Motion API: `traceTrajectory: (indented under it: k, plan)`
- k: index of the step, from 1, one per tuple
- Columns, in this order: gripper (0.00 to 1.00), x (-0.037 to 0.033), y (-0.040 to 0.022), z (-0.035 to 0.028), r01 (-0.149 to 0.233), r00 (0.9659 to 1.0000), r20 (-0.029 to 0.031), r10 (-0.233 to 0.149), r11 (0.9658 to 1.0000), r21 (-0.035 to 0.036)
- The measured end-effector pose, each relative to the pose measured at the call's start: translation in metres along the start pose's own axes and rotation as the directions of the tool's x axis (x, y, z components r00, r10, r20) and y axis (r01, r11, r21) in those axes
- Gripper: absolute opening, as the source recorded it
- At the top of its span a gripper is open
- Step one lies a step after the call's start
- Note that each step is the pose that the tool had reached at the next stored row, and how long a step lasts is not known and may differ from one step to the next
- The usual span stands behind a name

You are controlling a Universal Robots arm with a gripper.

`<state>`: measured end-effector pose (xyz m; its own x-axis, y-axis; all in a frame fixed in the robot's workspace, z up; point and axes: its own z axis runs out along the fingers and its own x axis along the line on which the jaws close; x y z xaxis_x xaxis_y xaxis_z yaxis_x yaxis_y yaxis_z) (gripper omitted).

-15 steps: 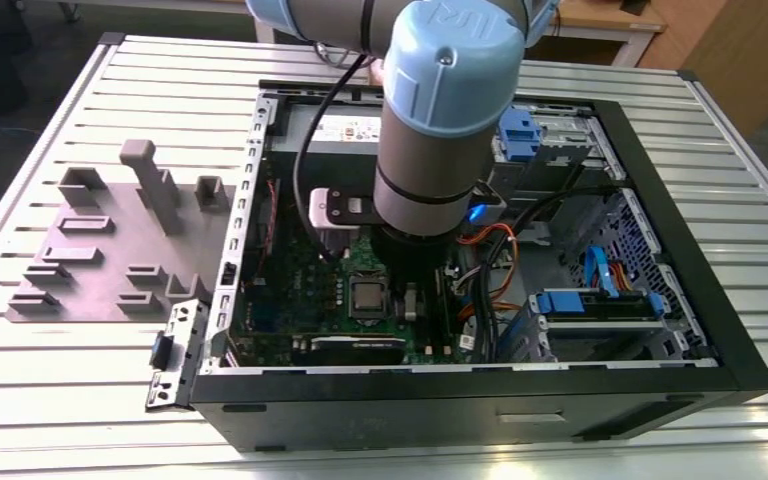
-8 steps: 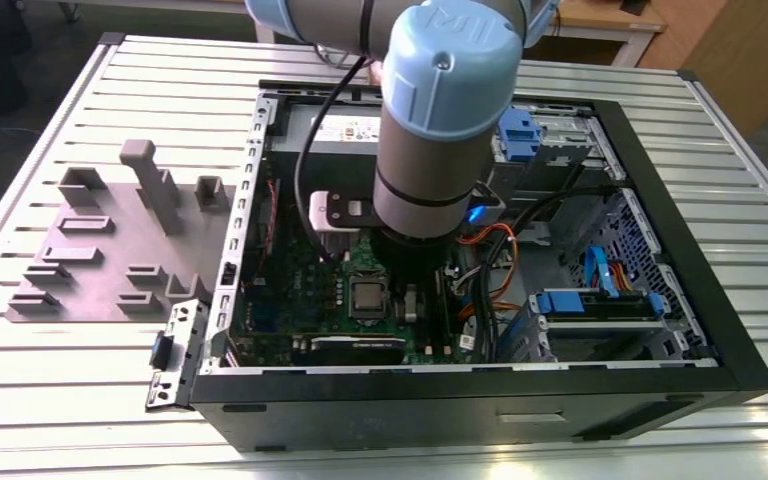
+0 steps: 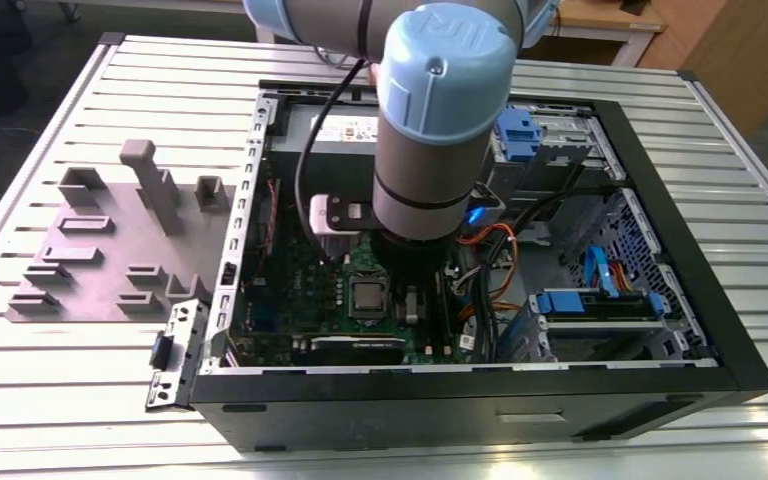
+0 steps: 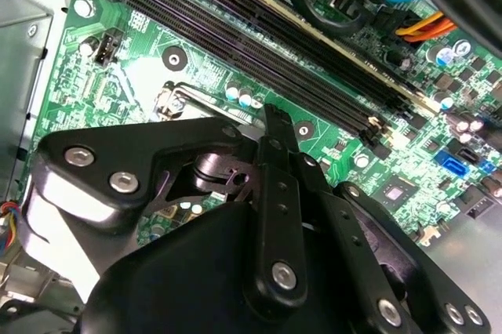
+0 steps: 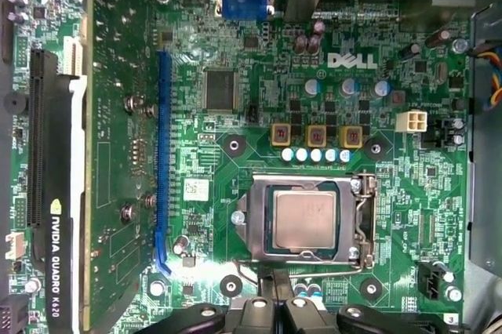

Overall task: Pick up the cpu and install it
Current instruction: 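Install the first cpu locking lever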

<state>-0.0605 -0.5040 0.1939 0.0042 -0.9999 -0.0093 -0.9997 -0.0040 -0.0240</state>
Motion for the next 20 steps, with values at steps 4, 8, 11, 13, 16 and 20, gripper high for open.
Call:
traceTrajectory:
  k: [4,8,11,13,16,20]
  plan:
    - [0.11,0.0002,0.0001,0.0040,0.000,1.0000,-0.0009,0.000,1.0000,0.0026]
    - [0.11,0.0001,0.0001,0.0060,0.000,1.0000,-0.0004,0.000,1.0000,0.0030]
    - [0.11,0.0001,0.0000,0.0065,0.000,1.0000,-0.0003,0.000,1.0000,0.0030]
    - [0.11,0.0000,-0.0001,0.0068,0.000,1.0000,0.0005,0.000,1.0000,0.0031]
    - [0.11,0.0001,-0.0003,0.0067,0.000,1.0000,0.0001,0.000,1.0000,0.0031]
    - [0.11,0.0000,0.0003,0.0052,0.000,1.0000,0.0023,0.000,1.0000,0.0033]
